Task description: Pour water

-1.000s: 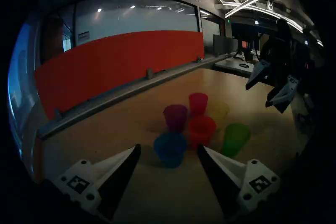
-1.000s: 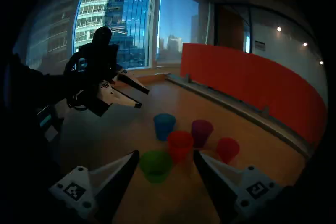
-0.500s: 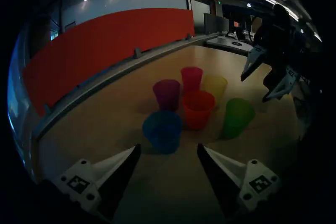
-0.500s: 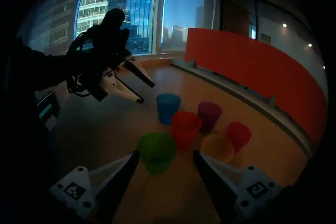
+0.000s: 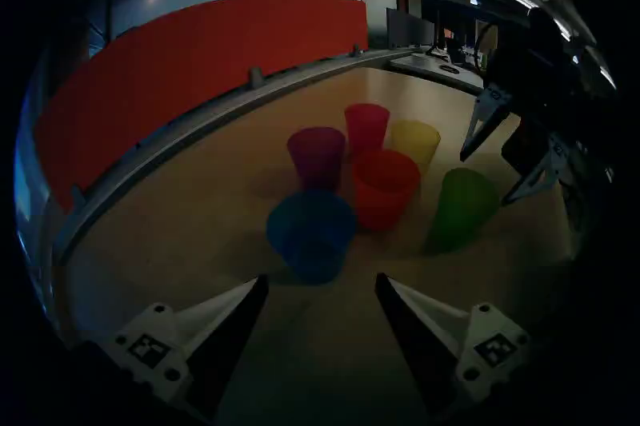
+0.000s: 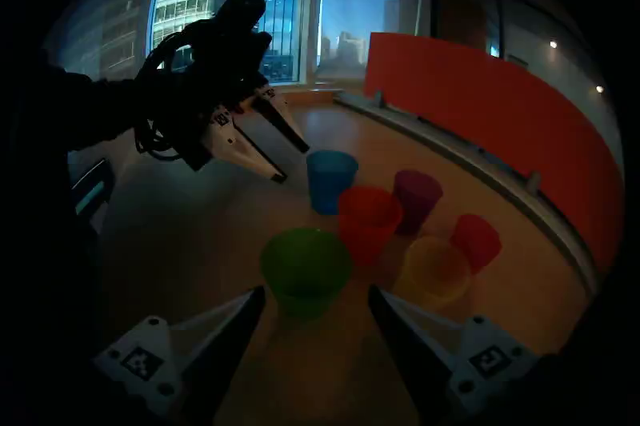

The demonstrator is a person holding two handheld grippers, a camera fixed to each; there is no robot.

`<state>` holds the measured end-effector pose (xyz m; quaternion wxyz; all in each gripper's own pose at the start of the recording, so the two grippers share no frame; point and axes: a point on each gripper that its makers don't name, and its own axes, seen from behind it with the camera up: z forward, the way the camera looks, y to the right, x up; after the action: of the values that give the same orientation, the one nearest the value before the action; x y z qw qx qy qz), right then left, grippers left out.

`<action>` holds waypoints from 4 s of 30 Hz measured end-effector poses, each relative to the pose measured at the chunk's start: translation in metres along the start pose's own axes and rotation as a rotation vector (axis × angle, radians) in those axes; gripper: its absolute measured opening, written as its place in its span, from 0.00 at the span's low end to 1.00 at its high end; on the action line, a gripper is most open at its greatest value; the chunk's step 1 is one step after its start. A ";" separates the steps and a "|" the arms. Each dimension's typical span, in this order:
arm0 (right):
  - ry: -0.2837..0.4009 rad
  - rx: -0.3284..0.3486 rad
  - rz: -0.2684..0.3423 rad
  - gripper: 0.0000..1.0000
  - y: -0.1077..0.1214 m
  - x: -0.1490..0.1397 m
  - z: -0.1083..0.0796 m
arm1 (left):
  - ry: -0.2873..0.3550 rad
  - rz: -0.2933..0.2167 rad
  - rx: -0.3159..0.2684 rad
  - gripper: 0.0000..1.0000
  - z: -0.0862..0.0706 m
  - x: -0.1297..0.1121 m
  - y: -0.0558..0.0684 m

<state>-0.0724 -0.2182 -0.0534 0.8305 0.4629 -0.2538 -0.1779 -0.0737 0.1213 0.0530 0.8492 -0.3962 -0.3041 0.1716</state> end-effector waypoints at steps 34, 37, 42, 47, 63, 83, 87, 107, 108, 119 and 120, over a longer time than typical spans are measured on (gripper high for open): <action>-0.053 0.065 -0.007 0.99 -0.012 -0.006 0.047 | -0.059 0.016 -0.067 1.00 0.048 0.007 -0.003; -0.053 0.070 -0.010 0.99 -0.012 -0.005 0.049 | -0.061 0.025 -0.073 1.00 0.051 0.009 -0.001; -0.054 0.076 -0.009 0.99 -0.014 -0.006 0.052 | -0.067 0.030 -0.079 1.00 0.057 0.011 -0.001; -0.050 0.076 -0.003 0.99 -0.013 -0.004 0.053 | -0.066 0.027 -0.084 1.00 0.062 0.014 -0.002; -0.049 0.084 0.006 0.99 -0.014 -0.004 0.053 | -0.066 0.035 -0.058 0.83 0.068 0.013 -0.007; -0.025 0.098 0.029 0.93 -0.015 0.006 0.047 | -0.053 0.039 -0.071 0.82 0.063 0.019 -0.002; -0.022 0.091 0.022 0.91 -0.015 0.008 0.044 | -0.040 0.033 -0.077 0.82 0.058 0.025 0.001; 0.044 0.056 0.022 0.88 -0.015 0.040 0.009 | 0.068 0.006 -0.031 0.82 0.006 0.057 0.012; 0.048 0.054 0.022 0.88 -0.016 0.042 0.007 | 0.077 0.005 -0.027 0.82 0.002 0.060 0.013; 0.096 0.036 0.017 0.88 -0.021 0.061 -0.012 | 0.177 -0.004 0.021 0.82 -0.035 0.080 0.019; 0.102 0.036 0.018 0.88 -0.022 0.063 -0.014 | 0.187 -0.006 0.026 0.82 -0.038 0.082 0.020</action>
<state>-0.0142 -0.2534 -0.0622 0.8355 0.4837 -0.2185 -0.1420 0.0122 0.1554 0.0495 0.8794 -0.3985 -0.2223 0.1354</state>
